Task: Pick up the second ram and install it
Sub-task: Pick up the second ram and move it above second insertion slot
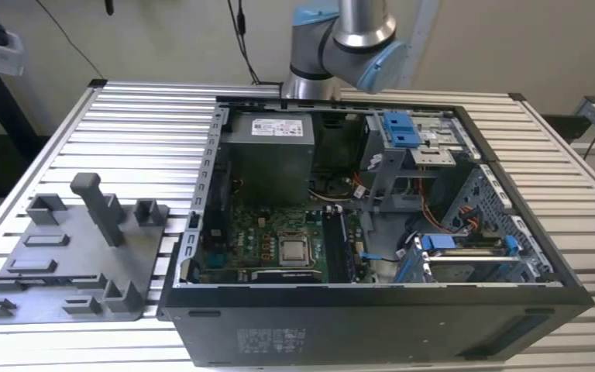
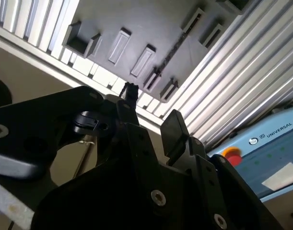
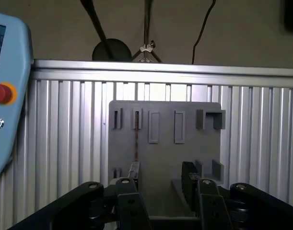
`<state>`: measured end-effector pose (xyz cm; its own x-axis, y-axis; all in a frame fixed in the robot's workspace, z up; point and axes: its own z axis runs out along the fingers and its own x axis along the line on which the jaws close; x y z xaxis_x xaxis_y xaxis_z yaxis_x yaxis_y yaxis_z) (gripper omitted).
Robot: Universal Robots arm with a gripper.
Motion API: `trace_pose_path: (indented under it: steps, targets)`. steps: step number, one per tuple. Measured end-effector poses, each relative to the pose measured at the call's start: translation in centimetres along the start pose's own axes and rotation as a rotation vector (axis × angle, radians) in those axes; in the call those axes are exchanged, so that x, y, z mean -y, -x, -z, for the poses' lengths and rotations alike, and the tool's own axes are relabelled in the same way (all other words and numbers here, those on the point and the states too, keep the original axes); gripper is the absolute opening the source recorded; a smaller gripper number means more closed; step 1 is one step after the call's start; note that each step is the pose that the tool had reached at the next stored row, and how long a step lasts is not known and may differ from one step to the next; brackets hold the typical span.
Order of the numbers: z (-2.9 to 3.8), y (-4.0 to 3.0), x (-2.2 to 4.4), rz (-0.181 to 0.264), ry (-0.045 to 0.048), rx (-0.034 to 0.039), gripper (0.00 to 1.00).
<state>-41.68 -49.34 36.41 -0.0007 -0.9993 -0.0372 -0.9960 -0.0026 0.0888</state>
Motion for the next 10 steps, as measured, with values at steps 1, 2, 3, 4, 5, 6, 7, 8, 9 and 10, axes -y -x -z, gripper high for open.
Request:
trace_pose_path:
  steps: [1, 2, 3, 4, 5, 6, 7, 8, 9, 10]
  targets:
    - [-0.07, -0.01, 0.02, -0.007, -0.0003, 0.0007, 0.48]
    - [-0.09, -0.02, 0.03, -0.012, -0.0004, 0.0010, 0.48]
    - [-0.08, -0.02, 0.03, -0.013, -0.0003, 0.0010, 0.48]
    - [-0.09, -0.02, 0.03, -0.014, -0.0003, 0.0011, 0.48]
    - [-0.09, -0.02, 0.03, -0.014, -0.0004, 0.0012, 0.48]
    - [-0.09, -0.02, 0.03, -0.014, -0.0004, 0.0012, 0.48]
    - [-0.11, -0.02, 0.03, -0.014, -0.0006, 0.0014, 0.48]
    - [-0.14, -0.02, 0.04, -0.014, -0.0006, 0.0014, 0.48]
    - [-0.21, -0.02, 0.04, -0.014, -0.0007, 0.0015, 0.48]
    - [-0.31, -0.03, 0.05, -0.014, -0.0006, 0.0014, 0.48]
